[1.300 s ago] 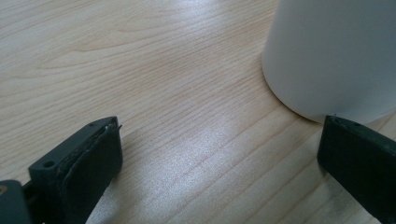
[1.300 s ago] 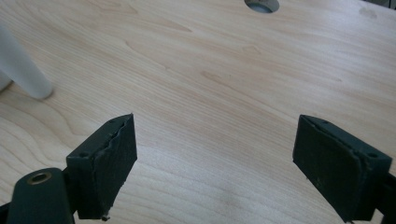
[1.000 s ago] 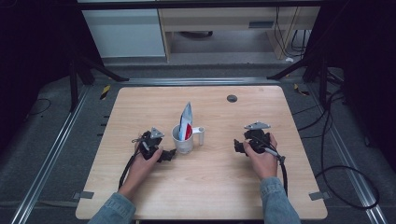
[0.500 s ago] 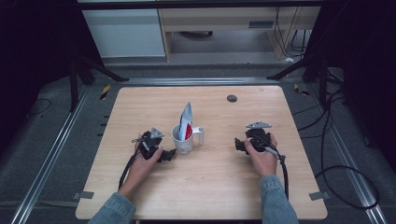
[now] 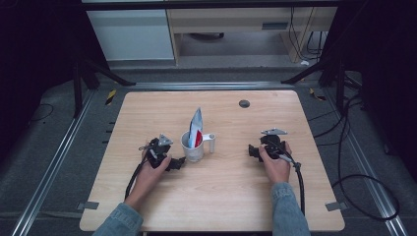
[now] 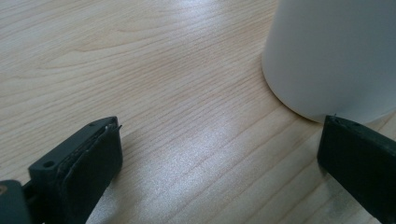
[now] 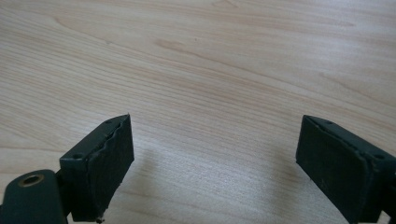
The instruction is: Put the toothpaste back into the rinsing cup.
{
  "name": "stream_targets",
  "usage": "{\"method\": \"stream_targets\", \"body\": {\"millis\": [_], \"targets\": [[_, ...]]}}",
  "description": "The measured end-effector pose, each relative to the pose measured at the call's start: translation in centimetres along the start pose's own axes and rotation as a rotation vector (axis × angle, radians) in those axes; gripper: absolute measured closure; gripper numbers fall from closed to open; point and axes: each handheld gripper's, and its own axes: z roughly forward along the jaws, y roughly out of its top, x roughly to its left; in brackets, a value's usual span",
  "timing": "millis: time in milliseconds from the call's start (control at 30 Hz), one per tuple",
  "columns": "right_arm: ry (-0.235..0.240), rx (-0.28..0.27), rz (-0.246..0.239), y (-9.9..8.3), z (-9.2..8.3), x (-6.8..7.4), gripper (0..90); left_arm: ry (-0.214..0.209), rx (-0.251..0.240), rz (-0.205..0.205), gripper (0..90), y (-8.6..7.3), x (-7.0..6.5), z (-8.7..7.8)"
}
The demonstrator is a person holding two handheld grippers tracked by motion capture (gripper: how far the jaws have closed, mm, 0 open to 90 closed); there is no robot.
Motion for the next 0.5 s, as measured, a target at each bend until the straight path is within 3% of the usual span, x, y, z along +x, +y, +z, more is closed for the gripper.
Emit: {"method": "stream_targets", "body": {"millis": [333,500], "targets": [[-0.030,0.002,0.015,-0.35,0.76,-0.48,4.8,0.000,0.000,0.000,0.0,0.00,0.00,0.00],[-0.071,0.020,0.060,-0.41,0.77,-0.73,0.4,0.001,0.001,0.000,0.0,-0.01,-0.02,-0.02]]}}
